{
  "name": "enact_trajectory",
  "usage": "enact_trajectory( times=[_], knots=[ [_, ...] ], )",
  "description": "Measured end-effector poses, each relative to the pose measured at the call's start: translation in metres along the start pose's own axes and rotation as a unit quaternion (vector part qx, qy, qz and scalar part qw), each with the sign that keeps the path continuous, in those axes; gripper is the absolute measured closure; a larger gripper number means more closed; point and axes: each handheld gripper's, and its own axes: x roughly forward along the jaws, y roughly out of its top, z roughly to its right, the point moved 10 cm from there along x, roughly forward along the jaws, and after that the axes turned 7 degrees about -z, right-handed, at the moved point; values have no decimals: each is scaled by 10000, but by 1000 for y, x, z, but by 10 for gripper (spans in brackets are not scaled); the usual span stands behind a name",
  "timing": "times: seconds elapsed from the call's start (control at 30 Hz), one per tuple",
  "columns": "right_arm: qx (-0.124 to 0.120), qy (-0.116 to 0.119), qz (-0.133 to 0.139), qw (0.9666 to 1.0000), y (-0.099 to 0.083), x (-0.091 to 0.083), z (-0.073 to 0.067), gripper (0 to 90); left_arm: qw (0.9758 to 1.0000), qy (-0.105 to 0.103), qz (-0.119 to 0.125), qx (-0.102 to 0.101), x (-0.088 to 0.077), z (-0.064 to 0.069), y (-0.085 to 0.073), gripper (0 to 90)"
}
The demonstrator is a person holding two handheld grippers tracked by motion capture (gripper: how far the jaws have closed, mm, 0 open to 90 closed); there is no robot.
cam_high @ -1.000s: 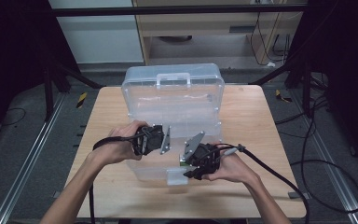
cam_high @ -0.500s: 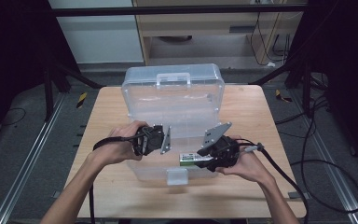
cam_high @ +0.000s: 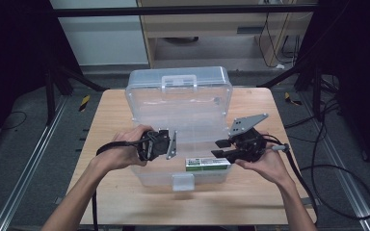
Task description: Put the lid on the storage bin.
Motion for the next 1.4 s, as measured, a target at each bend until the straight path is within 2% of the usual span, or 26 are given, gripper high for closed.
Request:
enact_trajectory(
  times=[0.3,0.4,0.5,0.57,0.97,1.27,1.4],
  knots=[
    [351,-244,415,9982,8,-13,18,635,10000,-35,3,3,0,2,0,812],
    [545,-387,551,9962,11,-16,27,636,10000,-37,38,-18,0,3,1,811],
    [684,-598,752,9930,16,-18,38,639,10000,-52,47,-19,0,4,1,811],
    [808,-654,859,9909,19,-19,43,652,10000,-65,28,-16,0,4,0,811],
    [1315,-930,1092,9809,31,-16,77,731,10000,-80,-31,9,0,3,0,809],
    [1497,-1195,1105,9752,31,-11,97,797,10000,-93,-34,-5,0,3,0,810],
    [1564,-1209,1196,9729,33,-11,102,819,10000,-87,-43,-2,0,3,0,809]
  ],
)
